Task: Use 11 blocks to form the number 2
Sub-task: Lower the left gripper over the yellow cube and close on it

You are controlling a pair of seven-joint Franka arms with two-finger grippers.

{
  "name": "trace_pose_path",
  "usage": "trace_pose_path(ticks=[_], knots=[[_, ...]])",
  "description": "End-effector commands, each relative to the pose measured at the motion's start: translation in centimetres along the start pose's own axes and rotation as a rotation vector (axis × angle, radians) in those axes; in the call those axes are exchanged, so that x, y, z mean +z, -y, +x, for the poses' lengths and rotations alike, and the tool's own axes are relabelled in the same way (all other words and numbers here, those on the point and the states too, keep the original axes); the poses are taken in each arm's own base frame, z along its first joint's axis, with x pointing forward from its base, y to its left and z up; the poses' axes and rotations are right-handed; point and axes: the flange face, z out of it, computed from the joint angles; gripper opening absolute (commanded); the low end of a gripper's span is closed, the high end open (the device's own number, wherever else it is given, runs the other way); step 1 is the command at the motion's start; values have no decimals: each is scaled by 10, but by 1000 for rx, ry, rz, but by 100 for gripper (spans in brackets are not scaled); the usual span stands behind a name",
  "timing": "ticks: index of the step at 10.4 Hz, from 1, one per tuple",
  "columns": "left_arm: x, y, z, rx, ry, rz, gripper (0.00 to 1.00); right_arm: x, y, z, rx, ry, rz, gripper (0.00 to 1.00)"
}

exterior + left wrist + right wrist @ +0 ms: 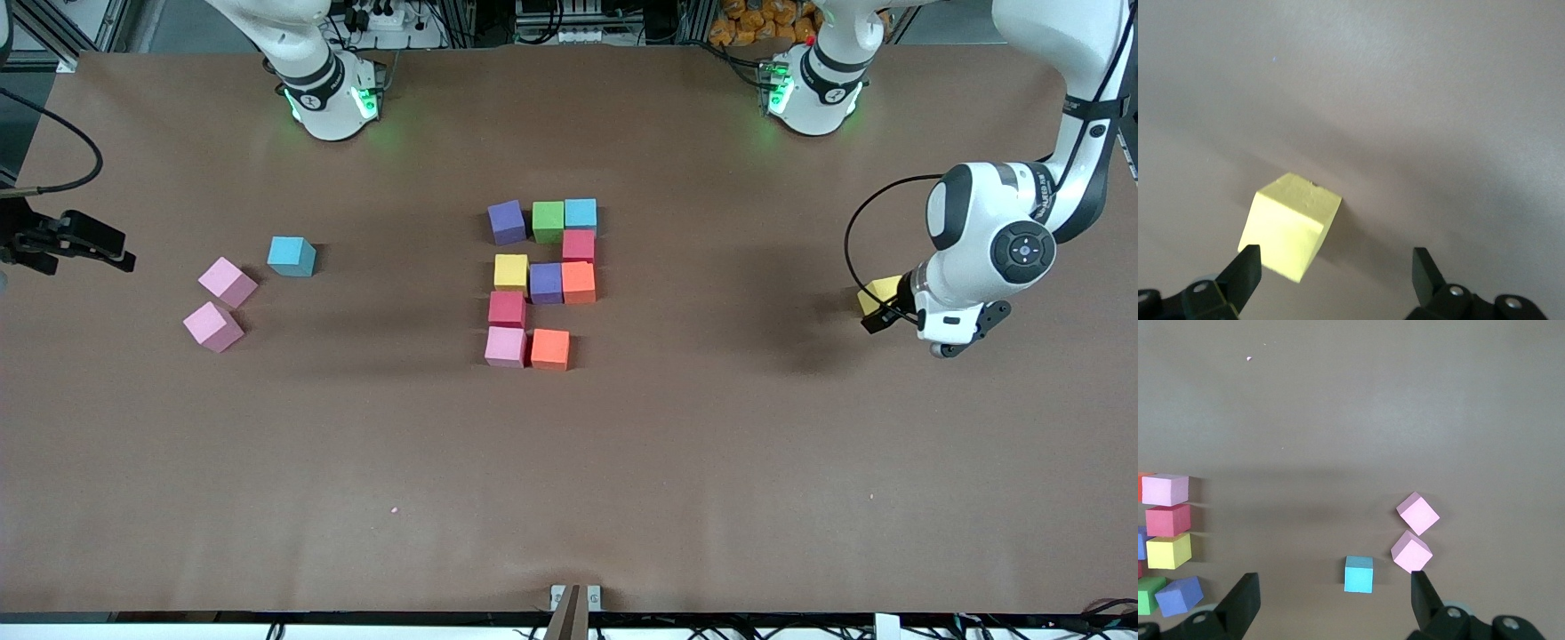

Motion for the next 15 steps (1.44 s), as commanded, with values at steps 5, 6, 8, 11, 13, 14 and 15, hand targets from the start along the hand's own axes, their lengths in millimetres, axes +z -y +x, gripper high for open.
trace_pose_path(ticks=[5, 6, 8, 11, 13, 14, 15], knots=[[42, 28, 17, 244, -4, 51, 100, -8, 3, -5, 2, -4, -19, 100], [51, 27, 16, 249, 7, 53, 100, -7, 3, -5, 2, -3, -19, 100], [66, 33, 18, 245, 34, 59, 100, -7, 4, -5, 1, -3, -19, 100], [76, 35, 8, 251, 58, 68, 100, -7, 4, -5, 1, -1, -19, 100], [76, 38, 5, 250, 61, 70, 100, -7, 4, -5, 1, -1, -19, 100], [74, 37, 4, 252, 58, 69, 100, -7, 4, -5, 1, -1, -19, 100], [72, 38, 3, 249, 55, 68, 100, -7, 4, -5, 1, -1, -19, 100]])
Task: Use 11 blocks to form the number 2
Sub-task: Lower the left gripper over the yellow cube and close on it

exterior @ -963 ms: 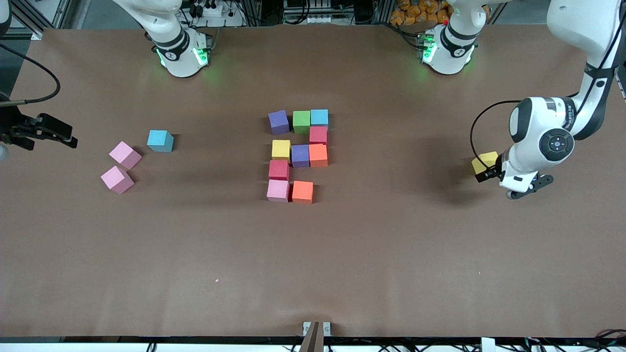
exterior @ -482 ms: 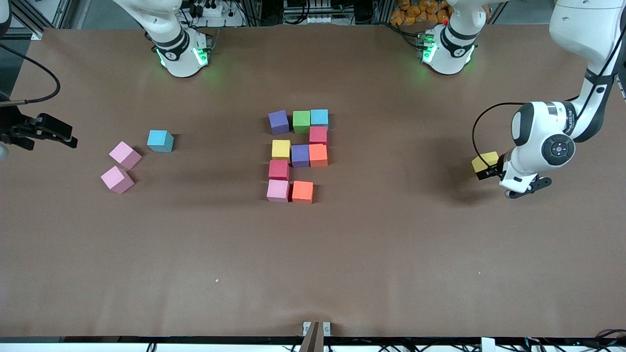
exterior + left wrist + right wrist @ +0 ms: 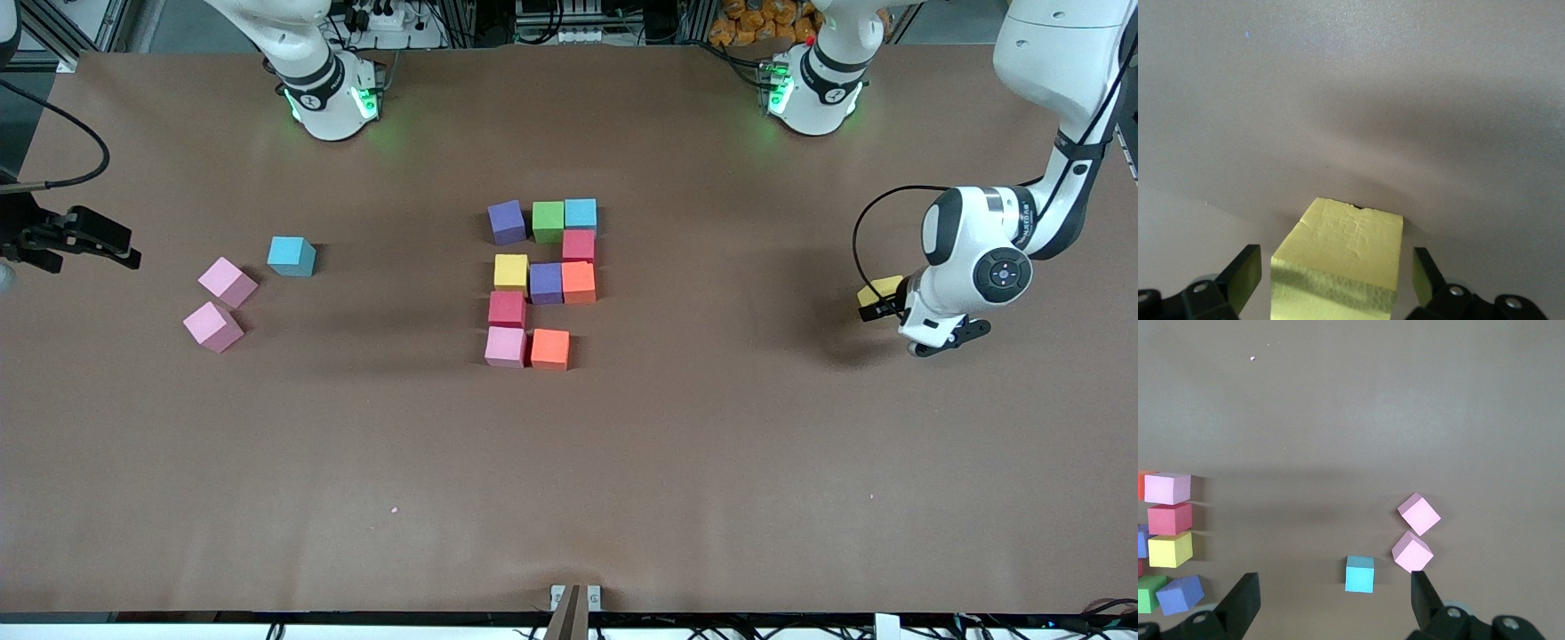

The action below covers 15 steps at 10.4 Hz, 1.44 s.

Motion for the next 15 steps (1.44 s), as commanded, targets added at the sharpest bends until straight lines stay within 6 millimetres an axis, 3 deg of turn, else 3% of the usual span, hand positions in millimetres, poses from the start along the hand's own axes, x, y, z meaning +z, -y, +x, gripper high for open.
trace_pose_path(ticks=[1, 3, 11, 12, 13, 14, 15], knots=[[-13, 7, -8, 20, -33, 4, 100, -4, 1, -4, 4, 1, -17, 100], [-24, 11, -11, 4, -48, 3, 100, -4, 1, -4, 4, 1, -17, 100], [-9, 13, -21, 5, -15, 11, 100, -4, 1, -3, 5, 3, -18, 100], [-9, 12, -21, 0, -15, 7, 81, -4, 1, -3, 5, 3, -18, 100], [-8, 12, -21, -5, -12, 4, 45, -4, 1, -3, 5, 3, -18, 100], [-8, 12, -20, -12, -10, 1, 33, -3, 1, -3, 5, 4, -17, 100], [-12, 11, -18, -20, -19, -3, 28, -3, 1, -3, 5, 3, -17, 100]])
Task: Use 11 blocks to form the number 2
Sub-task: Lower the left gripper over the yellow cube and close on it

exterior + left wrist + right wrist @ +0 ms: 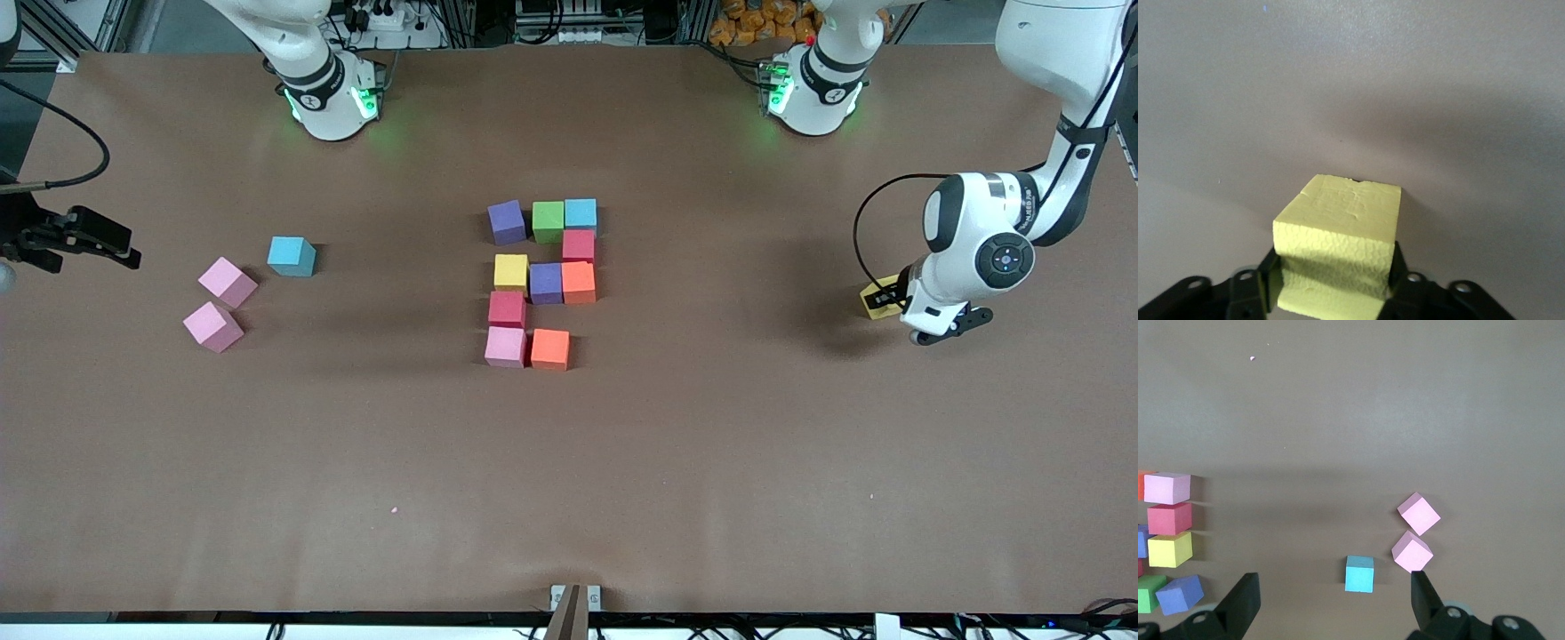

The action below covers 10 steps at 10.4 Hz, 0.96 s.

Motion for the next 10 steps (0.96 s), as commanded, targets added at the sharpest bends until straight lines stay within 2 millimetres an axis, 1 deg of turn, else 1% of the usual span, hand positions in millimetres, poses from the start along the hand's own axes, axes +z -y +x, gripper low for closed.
trace_pose_path(ticks=[1, 2, 3, 5, 6, 7, 8, 10], knots=[[-12, 1, 2, -36, -31, -9, 28, -3, 1, -3, 5, 2, -17, 100], [-22, -8, 7, -77, -48, -13, 28, -3, 1, -3, 5, 2, -17, 100], [-28, -32, 7, -118, -61, -21, 28, -3, 1, -3, 5, 2, -17, 100], [-37, -66, 14, -191, -80, -46, 28, -1, -1, -2, 8, 5, -14, 100], [-46, -83, 13, -217, -94, -61, 28, -1, -2, -2, 9, 5, -14, 100], [-51, -101, 10, -252, -85, -66, 28, -1, -2, -2, 9, 5, -14, 100], [-62, -124, 11, -289, -57, -76, 28, -1, -1, -2, 8, 3, -14, 100], [-90, -181, 10, -376, 14, -104, 29, -1, -1, -2, 8, 5, -14, 100]])
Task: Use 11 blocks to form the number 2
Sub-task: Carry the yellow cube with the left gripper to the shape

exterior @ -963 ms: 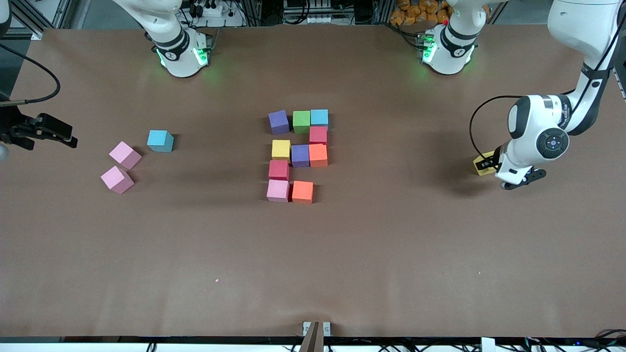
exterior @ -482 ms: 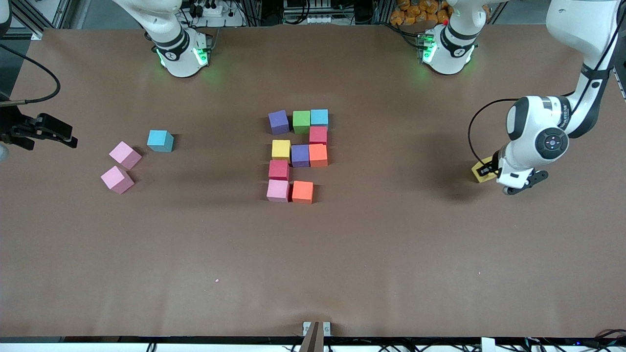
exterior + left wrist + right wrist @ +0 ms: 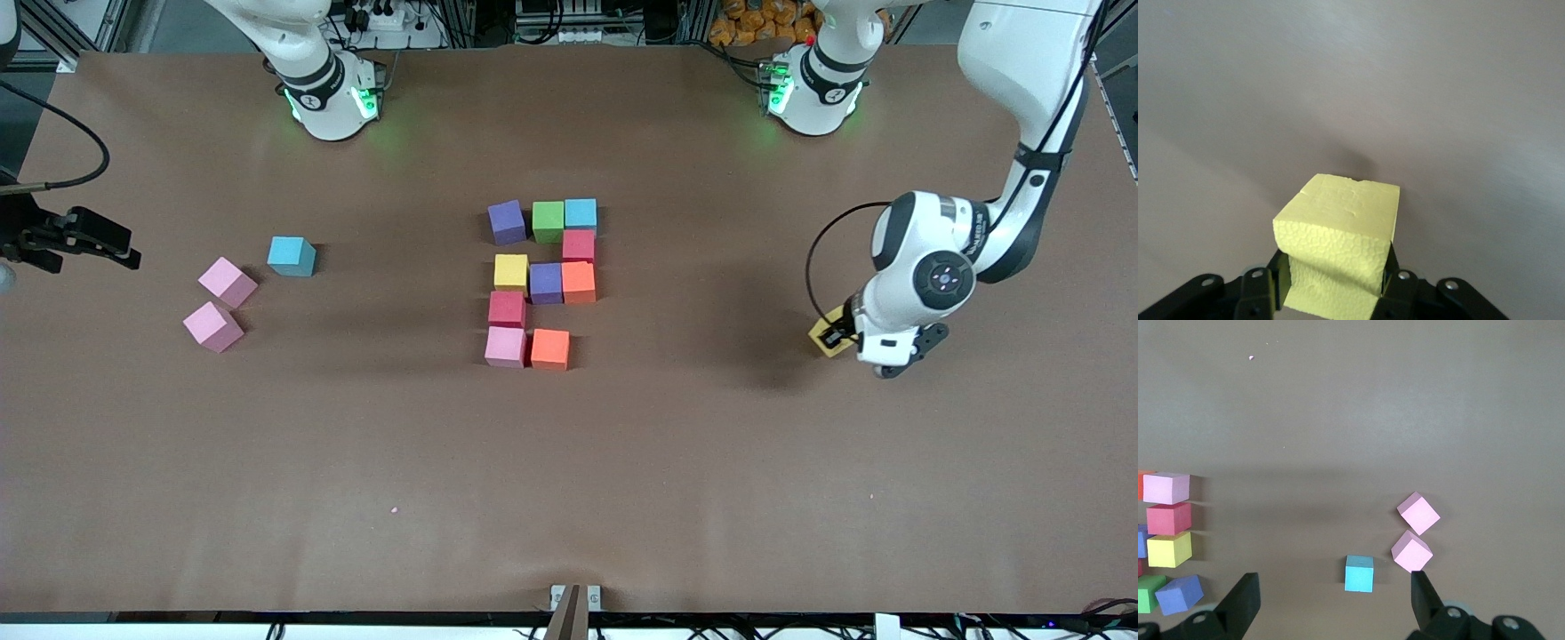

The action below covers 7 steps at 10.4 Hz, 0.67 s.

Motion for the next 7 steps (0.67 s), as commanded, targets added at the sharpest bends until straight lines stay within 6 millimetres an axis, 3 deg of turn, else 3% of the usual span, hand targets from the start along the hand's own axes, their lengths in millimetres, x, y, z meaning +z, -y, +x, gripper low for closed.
trace_pose_path(ticks=[1, 5, 7], knots=[[-25, -64, -16, -120, 69, -25, 29, -3, 0, -2, 6, 2, -14, 100], [-49, -142, -61, -299, 125, -114, 33, -3, 0, -3, 6, 2, -15, 100], [-50, -179, -85, -373, 160, -140, 35, -3, 0, -3, 6, 2, -15, 100]])
